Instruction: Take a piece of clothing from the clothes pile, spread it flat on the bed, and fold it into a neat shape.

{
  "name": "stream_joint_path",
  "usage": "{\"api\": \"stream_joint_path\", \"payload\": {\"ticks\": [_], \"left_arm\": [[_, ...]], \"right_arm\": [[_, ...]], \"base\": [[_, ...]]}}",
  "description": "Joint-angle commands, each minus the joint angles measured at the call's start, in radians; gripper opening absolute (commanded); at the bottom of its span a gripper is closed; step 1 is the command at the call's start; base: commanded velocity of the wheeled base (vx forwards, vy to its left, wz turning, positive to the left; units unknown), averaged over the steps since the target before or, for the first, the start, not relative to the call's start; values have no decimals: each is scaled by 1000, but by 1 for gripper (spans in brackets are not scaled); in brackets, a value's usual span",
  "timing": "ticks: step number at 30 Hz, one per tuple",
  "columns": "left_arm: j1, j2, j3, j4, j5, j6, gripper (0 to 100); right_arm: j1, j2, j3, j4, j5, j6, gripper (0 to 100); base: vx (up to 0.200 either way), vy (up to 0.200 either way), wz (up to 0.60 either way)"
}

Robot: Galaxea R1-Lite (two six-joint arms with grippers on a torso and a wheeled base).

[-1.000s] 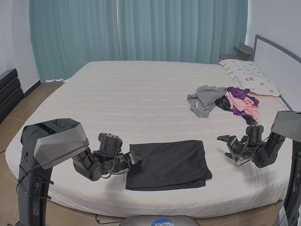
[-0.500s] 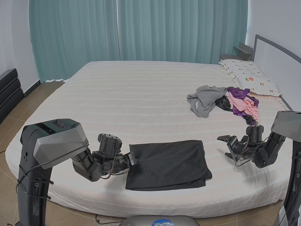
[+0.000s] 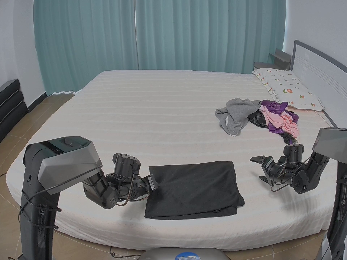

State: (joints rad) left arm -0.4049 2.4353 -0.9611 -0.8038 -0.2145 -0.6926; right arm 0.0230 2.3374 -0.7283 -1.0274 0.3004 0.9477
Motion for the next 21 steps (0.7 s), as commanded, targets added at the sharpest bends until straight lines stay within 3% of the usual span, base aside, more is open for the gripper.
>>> {"api": "stream_joint_path", "payload": {"ticks": [1,21], "left_arm": [[0,-1,1,0,0,-1,0],[1,-21,5,2,1,-30,0]], "right_arm": [[2,2,1,0,0,-1,100],[3,14,30,-72,0,-4,100]], "base": [[0,200,0],[0,200,0]]}}
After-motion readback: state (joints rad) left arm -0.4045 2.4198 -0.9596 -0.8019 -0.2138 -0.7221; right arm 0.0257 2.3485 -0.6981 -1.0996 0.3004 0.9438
